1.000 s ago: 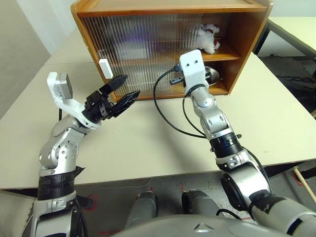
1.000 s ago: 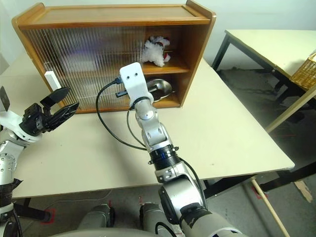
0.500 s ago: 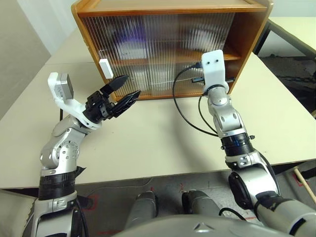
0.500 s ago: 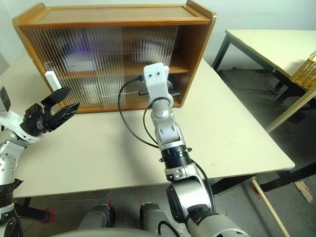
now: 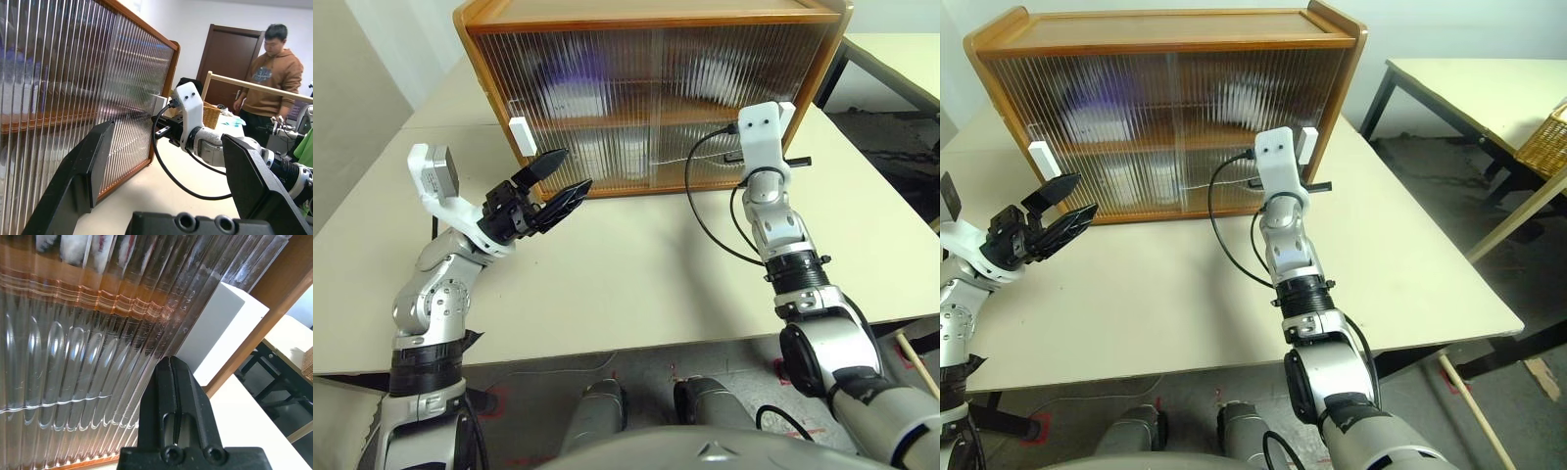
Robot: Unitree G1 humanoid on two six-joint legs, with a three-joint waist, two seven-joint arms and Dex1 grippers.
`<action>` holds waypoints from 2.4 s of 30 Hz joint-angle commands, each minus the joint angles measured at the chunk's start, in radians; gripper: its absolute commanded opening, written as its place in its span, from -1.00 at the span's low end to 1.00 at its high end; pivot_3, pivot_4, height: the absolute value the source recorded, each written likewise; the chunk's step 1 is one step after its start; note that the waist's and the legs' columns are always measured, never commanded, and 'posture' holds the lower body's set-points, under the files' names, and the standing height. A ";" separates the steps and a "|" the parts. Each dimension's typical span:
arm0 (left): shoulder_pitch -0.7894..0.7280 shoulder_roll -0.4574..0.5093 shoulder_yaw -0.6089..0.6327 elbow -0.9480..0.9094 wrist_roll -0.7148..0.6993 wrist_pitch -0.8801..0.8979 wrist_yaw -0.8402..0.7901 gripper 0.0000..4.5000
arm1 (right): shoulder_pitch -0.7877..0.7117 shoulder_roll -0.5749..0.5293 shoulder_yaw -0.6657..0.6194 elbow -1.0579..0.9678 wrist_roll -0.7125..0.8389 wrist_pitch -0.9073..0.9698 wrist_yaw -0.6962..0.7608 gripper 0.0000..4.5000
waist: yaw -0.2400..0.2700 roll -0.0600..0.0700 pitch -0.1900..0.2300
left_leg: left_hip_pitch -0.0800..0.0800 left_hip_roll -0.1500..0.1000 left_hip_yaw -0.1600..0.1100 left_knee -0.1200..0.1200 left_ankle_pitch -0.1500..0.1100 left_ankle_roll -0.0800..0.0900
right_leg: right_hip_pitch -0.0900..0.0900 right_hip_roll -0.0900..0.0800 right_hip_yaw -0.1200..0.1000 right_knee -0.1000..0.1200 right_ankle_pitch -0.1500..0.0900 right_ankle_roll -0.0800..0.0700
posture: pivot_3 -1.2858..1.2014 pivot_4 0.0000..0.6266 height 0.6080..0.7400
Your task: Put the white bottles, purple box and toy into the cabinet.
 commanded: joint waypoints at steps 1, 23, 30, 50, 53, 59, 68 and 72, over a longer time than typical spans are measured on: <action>0.000 -0.001 -0.008 0.001 0.012 -0.008 -0.005 1.00 | -0.020 -0.024 -0.014 0.039 -0.021 -0.015 -0.032 -0.99 | 0.000 0.000 0.000 | 0.000 0.000 0.000 0.000 0.000 0.000 | 0.000 0.000 0.000 0.000 0.000 0.000 | 0.01 -0.80 1.00; -0.010 -0.004 -0.014 0.013 0.015 -0.011 -0.008 1.00 | 0.118 -0.049 0.025 -0.210 0.003 0.040 0.147 -0.92 | -0.001 0.000 0.000 | 0.000 0.000 0.000 0.000 0.000 0.001 | 0.001 0.000 0.000 -0.001 0.001 0.002 | 0.00 -0.79 1.00; -0.005 -0.003 -0.011 0.015 0.012 -0.011 -0.010 1.00 | 0.220 -0.041 0.021 -0.454 0.039 0.153 0.284 0.08 | -0.003 0.000 0.000 | 0.000 0.000 0.001 0.000 0.006 0.011 | 0.001 0.000 0.000 -0.002 0.001 0.003 | 0.00 -0.79 1.00; 0.258 -0.057 0.151 0.106 0.054 -0.132 0.094 1.00 | 0.515 -0.130 -0.273 -0.449 0.391 -0.106 0.599 0.99 | -0.008 0.000 0.000 | 0.001 0.000 0.001 0.000 0.001 0.001 | 0.004 0.000 0.002 -0.004 -0.001 0.005 | -0.01 -0.75 1.00; 0.281 -0.080 0.188 0.180 0.130 -0.215 0.178 1.00 | 0.510 -0.140 -0.300 -0.362 0.415 -0.183 0.616 0.99 | -0.008 0.000 0.000 | 0.001 0.000 0.001 0.000 0.000 0.000 | 0.004 0.000 0.002 -0.004 -0.001 0.005 | -0.01 -0.75 1.00; 0.267 -0.129 0.247 0.327 0.276 -0.424 0.362 1.00 | 0.485 -0.155 -0.311 -0.226 0.466 -0.300 0.679 0.99 | -0.007 0.000 0.000 | 0.002 0.000 0.000 0.000 0.000 -0.001 | 0.005 0.000 0.002 -0.004 -0.001 0.005 | 0.00 -0.79 1.00; 0.224 -0.153 0.238 0.523 0.439 -0.640 0.566 1.00 | 0.489 -0.133 -0.291 -0.118 0.471 -0.433 0.706 0.99 | -0.007 -0.001 -0.002 | 0.002 -0.001 0.000 0.000 0.001 0.000 | 0.006 0.001 0.001 -0.004 -0.001 0.005 | -0.01 -0.85 1.00; 0.234 -0.169 0.221 0.546 0.448 -0.688 0.565 1.00 | 0.507 -0.128 -0.290 -0.130 0.476 -0.453 0.705 0.99 | -0.010 -0.002 -0.003 | 0.002 -0.001 0.001 0.001 0.001 0.001 | 0.006 0.000 0.002 -0.004 -0.001 0.005 | -0.02 -0.86 1.00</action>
